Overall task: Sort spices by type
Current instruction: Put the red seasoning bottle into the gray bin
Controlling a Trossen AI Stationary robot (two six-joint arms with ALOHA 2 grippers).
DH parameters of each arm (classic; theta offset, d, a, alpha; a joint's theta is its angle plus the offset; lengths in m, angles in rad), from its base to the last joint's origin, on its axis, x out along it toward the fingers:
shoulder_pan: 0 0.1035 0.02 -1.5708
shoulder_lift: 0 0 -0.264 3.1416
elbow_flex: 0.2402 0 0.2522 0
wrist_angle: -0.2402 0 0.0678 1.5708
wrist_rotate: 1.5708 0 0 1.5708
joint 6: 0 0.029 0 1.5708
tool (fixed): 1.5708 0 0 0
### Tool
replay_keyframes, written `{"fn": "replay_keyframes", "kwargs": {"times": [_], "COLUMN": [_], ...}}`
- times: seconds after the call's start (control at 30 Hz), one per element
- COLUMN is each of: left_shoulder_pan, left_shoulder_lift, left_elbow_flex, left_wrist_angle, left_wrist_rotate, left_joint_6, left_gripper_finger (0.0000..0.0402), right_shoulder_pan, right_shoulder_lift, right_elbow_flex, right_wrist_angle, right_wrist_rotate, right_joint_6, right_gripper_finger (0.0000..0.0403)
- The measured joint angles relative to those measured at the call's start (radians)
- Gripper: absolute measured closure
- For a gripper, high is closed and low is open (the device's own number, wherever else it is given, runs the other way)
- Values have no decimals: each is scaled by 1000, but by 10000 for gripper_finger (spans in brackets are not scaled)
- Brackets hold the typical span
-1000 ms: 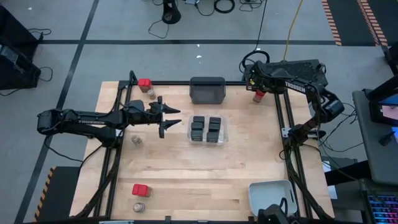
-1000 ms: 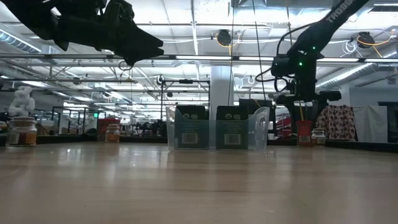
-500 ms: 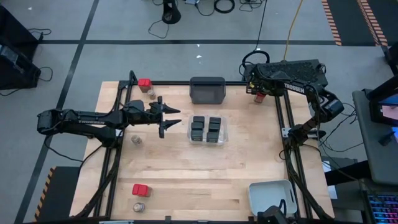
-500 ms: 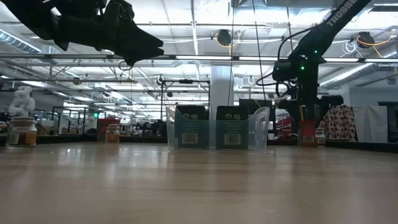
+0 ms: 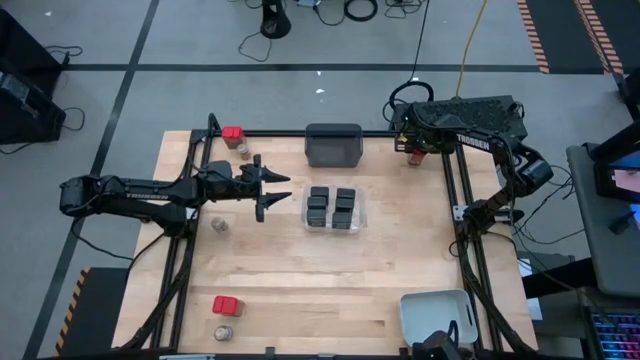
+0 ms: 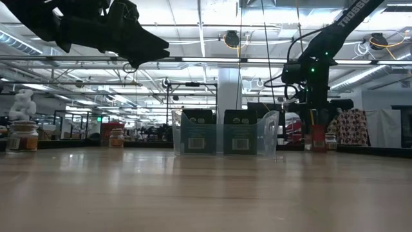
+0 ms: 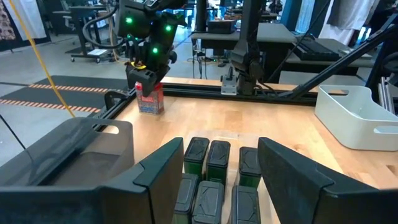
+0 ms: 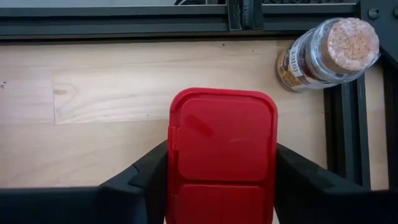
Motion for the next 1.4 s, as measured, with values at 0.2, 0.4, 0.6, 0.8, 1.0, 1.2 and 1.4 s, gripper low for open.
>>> {"fn": "replay_keyframes", "kwargs": {"times": [0.2,0.4,0.6,0.8,1.0,1.2,1.4], "left_shoulder_pan": [0,0,0,0,0,0,0], "left_shoulder_lift": [0,0,0,0,0,0,0], "left_elbow_flex": [0,0,0,0,0,0,0], "left_wrist_angle": [0,0,0,-1,-1,-1,-1], "left_wrist_rotate": [0,0,0,0,0,0,-1], "left_joint_6": [0,1,1,1,2,1,-5], "left_gripper_finger": [190,190,190,190,190,190,190], "right_shoulder_pan": [-1,23,93,204,290,342,363], "right_shoulder_lift": [0,0,0,0,0,40,145], "right_elbow_flex": [10,101,252,410,462,462,469], "right_wrist_angle": [-15,-118,-203,-224,-96,46,177], "right_wrist_rotate": [-46,-75,-76,-78,-83,-154,-268], "right_joint_6": [-47,-108,-167,-201,-130,-171,-287], "right_gripper_finger": [202,197,204,200,201,201,201]}}
